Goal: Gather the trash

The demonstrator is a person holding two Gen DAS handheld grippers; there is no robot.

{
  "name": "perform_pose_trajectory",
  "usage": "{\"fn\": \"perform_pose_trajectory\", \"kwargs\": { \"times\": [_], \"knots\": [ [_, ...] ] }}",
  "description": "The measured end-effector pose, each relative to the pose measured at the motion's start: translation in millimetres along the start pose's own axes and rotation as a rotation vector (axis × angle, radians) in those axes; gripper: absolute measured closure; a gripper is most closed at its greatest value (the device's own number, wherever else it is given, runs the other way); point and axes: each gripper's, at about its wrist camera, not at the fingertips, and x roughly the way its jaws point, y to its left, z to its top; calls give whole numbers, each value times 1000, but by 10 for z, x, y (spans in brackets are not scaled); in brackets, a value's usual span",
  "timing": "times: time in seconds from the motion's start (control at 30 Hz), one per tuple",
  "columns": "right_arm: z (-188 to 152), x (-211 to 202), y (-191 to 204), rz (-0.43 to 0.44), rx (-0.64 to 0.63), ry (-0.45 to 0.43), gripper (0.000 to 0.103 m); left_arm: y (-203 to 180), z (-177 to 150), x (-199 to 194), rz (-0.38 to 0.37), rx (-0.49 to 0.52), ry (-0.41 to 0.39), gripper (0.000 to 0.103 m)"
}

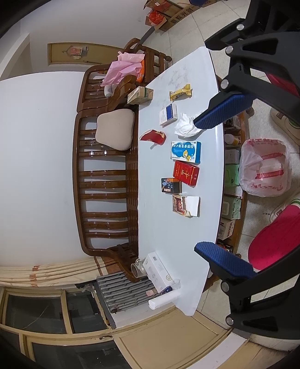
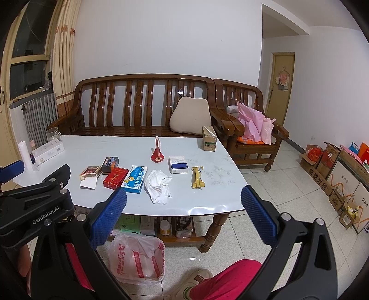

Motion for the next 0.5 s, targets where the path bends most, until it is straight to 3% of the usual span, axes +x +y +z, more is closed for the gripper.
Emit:
{"fn": "perform_pose_trajectory", "kwargs": {
  "times": [0.3,0.5],
  "knots": [
    [-9,-1,2,1,0,0,6,-12,10,34,-2,17,7,7],
    [-1,27,32,12,0,9,6,20,33,172,-55,1,61,7]
  ]
}}
